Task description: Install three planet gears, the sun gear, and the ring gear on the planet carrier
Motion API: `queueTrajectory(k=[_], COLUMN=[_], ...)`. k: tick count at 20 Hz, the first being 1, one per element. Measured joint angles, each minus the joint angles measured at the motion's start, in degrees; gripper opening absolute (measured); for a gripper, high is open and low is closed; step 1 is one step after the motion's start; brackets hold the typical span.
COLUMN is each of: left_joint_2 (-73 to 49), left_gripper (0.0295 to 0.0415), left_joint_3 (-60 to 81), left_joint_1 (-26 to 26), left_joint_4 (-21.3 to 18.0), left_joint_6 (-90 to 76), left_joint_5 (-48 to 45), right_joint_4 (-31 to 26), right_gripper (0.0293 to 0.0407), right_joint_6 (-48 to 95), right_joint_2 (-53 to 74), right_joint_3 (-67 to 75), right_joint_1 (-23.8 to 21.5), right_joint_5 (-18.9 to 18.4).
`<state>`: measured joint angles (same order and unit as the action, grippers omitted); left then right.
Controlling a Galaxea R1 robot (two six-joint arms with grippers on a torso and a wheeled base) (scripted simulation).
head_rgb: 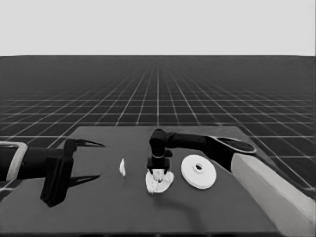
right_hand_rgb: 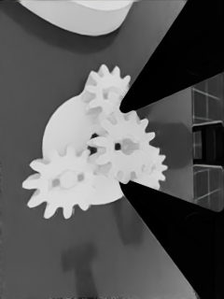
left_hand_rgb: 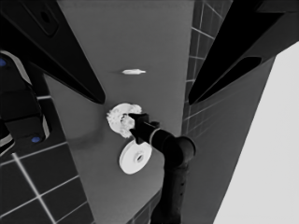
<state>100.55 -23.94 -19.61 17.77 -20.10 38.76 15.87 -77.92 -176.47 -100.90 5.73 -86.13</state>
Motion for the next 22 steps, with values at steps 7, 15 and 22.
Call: queueTrajectory(k=[7, 15, 22], left_joint_2=[0.00, 0.00, 0.00], left_gripper=[0.0385, 0.0385, 0.0385], left_joint_3=[0.00, 0.00, 0.00], left_joint_1=[0.00, 0.00, 0.00], left_joint_4=[0.00, 0.00, 0.00], left_joint_6=[0.00, 0.00, 0.00], left_joint_5=[0.00, 0.00, 0.00], right_joint_4=[-0.01, 0.01, 0.01], right_gripper=[0.0309, 0.0309, 0.0309], right_joint_6=[-4.10, -8.90, -13.10], right_joint_2=[-0.06, 0.09, 0.09], right_joint_3=[0.02, -0.08, -0.08], right_joint_1=[0.10, 0.47, 0.48], right_joint_5=[0.02, 0.01, 0.01])
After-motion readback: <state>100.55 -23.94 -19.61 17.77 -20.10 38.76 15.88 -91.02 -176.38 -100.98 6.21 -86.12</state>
